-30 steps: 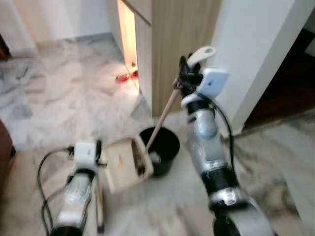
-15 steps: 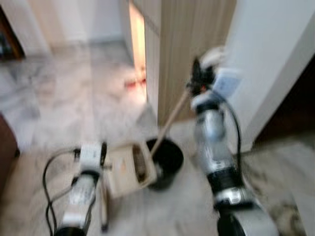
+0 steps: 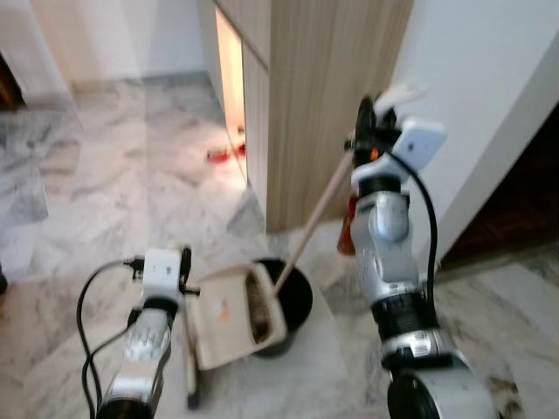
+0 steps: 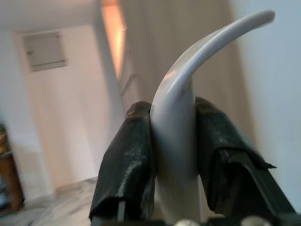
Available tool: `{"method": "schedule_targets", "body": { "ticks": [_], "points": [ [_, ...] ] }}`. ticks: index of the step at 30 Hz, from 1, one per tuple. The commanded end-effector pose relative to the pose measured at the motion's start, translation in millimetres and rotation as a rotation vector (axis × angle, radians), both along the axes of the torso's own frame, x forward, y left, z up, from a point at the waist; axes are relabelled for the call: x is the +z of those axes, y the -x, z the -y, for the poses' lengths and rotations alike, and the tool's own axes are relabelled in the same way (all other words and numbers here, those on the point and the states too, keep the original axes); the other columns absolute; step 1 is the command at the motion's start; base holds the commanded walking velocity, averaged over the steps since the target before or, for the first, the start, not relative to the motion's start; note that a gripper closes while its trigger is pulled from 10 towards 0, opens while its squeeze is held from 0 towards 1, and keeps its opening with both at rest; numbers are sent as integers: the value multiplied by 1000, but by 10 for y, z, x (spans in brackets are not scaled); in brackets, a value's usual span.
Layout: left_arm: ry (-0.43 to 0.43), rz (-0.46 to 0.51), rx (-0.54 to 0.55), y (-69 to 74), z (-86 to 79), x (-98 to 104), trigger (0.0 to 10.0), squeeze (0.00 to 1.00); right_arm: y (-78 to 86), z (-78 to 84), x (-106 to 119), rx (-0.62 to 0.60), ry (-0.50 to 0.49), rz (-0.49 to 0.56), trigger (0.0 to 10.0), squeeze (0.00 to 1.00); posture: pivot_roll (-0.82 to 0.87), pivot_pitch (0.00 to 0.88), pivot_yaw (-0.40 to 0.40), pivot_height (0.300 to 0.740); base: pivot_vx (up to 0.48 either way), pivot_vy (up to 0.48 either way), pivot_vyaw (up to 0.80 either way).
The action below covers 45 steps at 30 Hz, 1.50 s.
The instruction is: Sweep floor
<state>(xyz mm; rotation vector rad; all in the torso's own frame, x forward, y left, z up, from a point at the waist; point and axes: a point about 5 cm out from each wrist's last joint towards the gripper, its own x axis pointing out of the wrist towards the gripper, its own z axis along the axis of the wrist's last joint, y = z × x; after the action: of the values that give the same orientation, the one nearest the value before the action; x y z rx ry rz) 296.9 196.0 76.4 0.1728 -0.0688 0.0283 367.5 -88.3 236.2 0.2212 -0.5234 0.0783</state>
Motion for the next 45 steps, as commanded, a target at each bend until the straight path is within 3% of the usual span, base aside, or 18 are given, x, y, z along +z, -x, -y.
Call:
{"method": "schedule_targets", "body": {
  "ticks": [1, 25, 38, 45],
  "points": [
    [-22, 47, -4, -43, 0, 105, 10000, 0, 16, 15, 143, -7, -38, 61, 10000, 0, 30, 0, -11, 740, 319, 0, 0],
    [-17, 66, -11, -29, 20, 120, 10000, 0, 16, 34, 326, -36, -82, 113, 10000, 0, 31, 0, -15, 740, 254, 0, 0],
    [-15, 64, -18, -20, 32, 112, 10000, 0, 98, -20, 427, -57, 40, 213, 10000, 0, 30, 0, -12, 740, 0, 0, 0],
    [-21, 63, -24, -11, 34, 109, 10000, 0, 114, -15, 434, -73, 52, 229, 10000, 0, 31, 0, -10, 740, 0, 0, 0]
  ]
}}
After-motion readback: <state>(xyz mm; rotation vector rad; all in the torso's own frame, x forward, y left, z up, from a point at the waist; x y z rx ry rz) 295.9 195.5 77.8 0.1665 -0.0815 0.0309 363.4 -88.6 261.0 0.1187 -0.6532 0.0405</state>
